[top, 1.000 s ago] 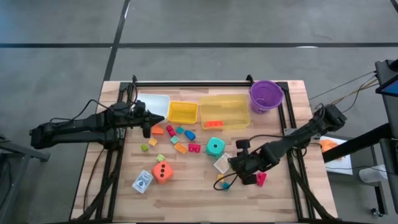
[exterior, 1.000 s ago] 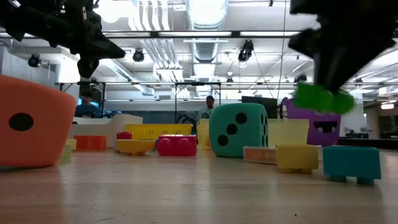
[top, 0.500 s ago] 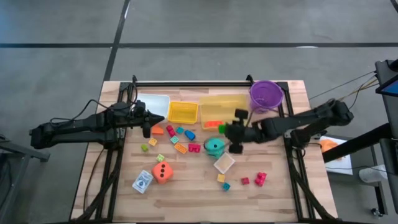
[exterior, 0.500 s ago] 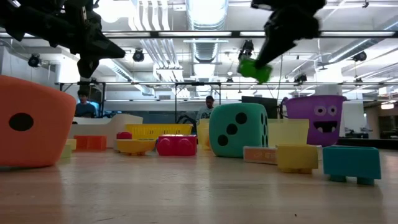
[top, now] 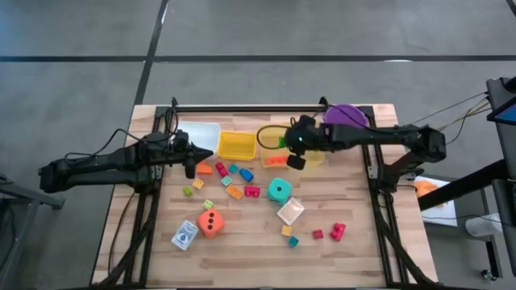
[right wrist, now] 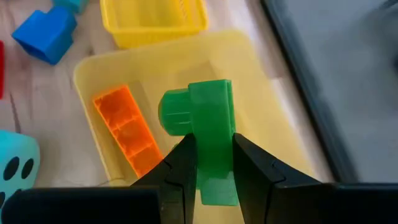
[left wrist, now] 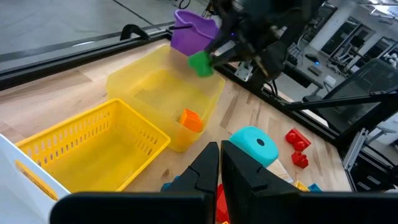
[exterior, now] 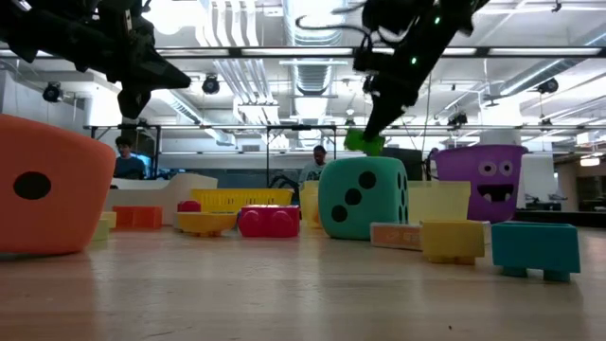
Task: Pick & Place Toys
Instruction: Put the dark green game piece into the yellow bin
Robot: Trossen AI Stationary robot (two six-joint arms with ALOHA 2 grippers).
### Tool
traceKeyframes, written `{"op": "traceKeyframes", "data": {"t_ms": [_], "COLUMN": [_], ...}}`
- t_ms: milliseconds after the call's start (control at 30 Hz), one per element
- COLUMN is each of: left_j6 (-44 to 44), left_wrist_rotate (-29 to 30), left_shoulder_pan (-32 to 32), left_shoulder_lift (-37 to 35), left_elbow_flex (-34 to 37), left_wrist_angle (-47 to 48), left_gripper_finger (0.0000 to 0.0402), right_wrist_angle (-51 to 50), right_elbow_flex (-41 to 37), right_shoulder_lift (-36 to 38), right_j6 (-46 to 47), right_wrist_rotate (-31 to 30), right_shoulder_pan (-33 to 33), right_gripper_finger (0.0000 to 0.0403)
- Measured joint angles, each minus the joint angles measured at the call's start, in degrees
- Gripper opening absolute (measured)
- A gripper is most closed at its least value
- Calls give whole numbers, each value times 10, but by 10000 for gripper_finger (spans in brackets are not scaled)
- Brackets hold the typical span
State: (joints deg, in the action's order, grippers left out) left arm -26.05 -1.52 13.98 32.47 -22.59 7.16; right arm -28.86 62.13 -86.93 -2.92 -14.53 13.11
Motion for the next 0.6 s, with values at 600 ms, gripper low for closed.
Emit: {"op": "traceKeyframes", "data": {"t_ms": [600], "left_j6": [0], "left_wrist_rotate": [0], "left_shoulder_pan": [0], "left_shoulder_lift": [0], "left_elbow_flex": [0], "left_wrist_angle": [0], "left_gripper_finger": [19], "right_wrist_angle": [44], "right_elbow_flex": [33], "right_shoulder_lift": [-152], "right_j6": [-28], "right_wrist_rotate": [41], "right_shoulder_pan": [29], "right_gripper_finger": [77]}}
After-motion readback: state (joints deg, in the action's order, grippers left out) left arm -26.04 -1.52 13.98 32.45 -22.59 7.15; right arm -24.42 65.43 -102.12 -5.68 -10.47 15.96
